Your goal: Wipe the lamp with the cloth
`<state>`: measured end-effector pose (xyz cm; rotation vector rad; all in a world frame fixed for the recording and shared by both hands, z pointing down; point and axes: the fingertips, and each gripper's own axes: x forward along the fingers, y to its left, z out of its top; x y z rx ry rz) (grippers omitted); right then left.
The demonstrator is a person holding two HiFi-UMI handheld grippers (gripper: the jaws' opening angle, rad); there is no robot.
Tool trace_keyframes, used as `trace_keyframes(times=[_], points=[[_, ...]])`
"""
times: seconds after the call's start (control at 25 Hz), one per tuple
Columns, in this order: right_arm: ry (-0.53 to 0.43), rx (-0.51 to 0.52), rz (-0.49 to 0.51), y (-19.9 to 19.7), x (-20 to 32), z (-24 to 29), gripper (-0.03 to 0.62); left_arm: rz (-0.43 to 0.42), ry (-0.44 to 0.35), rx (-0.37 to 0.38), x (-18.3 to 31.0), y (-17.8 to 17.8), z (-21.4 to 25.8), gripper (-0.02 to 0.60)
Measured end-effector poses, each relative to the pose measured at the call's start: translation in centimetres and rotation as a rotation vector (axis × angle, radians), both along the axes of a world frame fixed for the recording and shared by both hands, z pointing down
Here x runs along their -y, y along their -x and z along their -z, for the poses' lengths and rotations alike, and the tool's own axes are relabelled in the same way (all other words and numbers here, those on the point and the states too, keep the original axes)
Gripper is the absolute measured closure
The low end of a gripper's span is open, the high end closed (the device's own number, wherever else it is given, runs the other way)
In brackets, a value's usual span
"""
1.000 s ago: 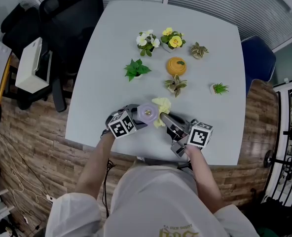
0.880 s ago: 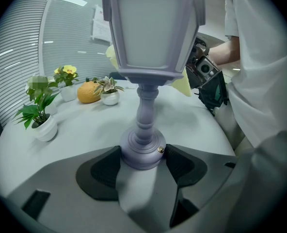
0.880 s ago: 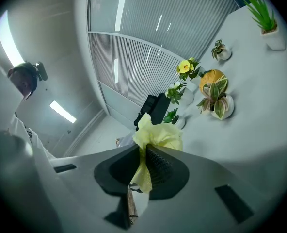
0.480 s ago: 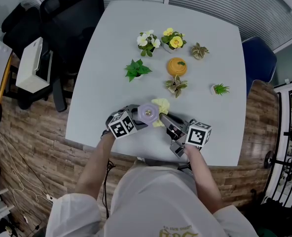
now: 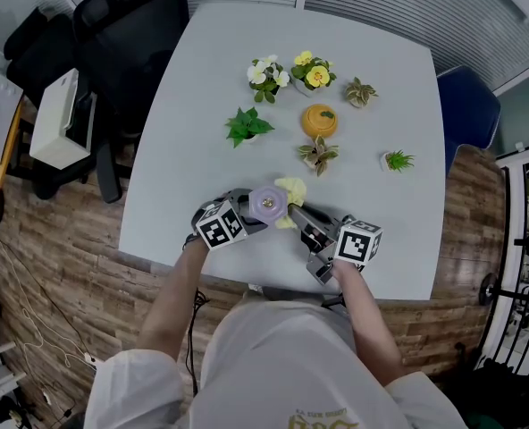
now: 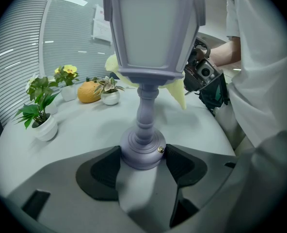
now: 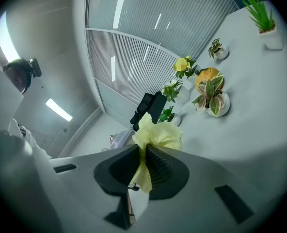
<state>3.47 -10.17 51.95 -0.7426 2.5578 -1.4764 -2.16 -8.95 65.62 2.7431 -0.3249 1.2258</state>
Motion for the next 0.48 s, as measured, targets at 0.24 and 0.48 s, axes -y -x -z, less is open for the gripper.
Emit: trace_keyframes(times=[0.24, 0.48], points=[[0.001, 0.01, -0.008, -0.15, -0.28, 0.33, 0.54, 0.001, 0.001, 0.001, 0.0, 0.0, -0.04, 0.283], [-0.009, 0.02, -0.014, -0.41, -0.73, 0.87, 0.54, 0.004, 0.001, 0.003, -0.06, -0.07, -0.01, 0.282]])
